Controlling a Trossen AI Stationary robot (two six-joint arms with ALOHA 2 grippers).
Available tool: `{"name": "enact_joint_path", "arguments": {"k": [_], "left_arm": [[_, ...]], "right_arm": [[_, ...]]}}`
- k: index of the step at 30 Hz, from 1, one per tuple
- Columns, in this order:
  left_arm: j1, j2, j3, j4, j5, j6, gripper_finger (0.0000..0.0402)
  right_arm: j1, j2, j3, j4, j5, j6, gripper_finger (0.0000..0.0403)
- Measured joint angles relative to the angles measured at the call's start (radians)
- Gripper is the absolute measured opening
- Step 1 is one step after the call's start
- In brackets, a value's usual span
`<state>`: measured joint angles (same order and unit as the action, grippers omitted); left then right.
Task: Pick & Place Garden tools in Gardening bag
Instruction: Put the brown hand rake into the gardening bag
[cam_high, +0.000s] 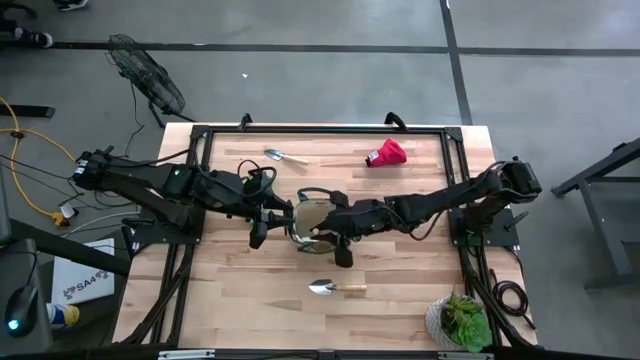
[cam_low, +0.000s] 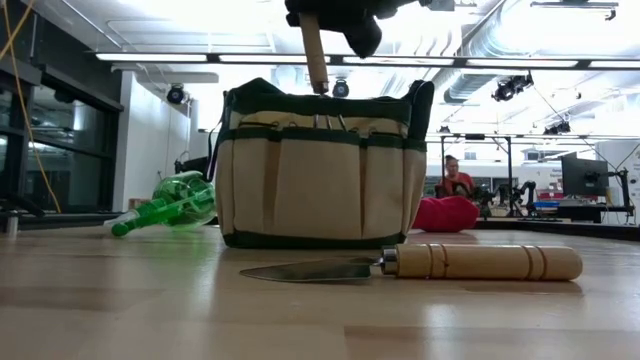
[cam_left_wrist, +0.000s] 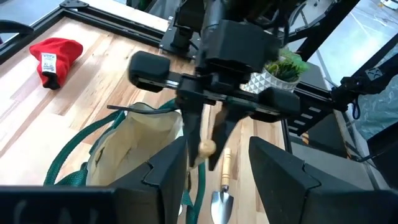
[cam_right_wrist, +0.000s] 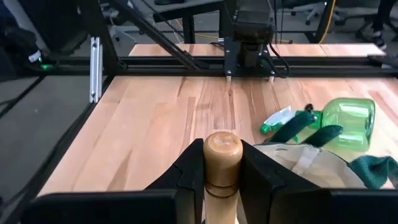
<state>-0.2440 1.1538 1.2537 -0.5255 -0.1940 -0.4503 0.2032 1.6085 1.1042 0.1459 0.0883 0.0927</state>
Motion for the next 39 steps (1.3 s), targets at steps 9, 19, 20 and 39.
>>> {"name": "enact_joint_path", "arguments": {"k": [9, 19, 20, 39], "left_arm": [[0.0, 0.0, 0.0, 0.0, -0.001, 0.0, 0.017], [0.002, 0.0, 0.0, 0.0, -0.016, 0.0, 0.017], [0.002, 0.0, 0.0, 0.0, -0.023, 0.0, 0.017], [0.002, 0.0, 0.0, -0.001, -0.037, 0.0, 0.017]], "right_arm": [[0.071, 0.0, 0.0, 0.0, 0.098, -0.14, 0.0059], [0.1, 0.0, 0.0, 0.0, 0.091, -0.244, 0.006], [0.098, 0.0, 0.0, 0.0, 0.092, -0.244, 0.006], [0.089, 0.081, 0.0, 0.05, 0.103, -0.218, 0.006]]}}
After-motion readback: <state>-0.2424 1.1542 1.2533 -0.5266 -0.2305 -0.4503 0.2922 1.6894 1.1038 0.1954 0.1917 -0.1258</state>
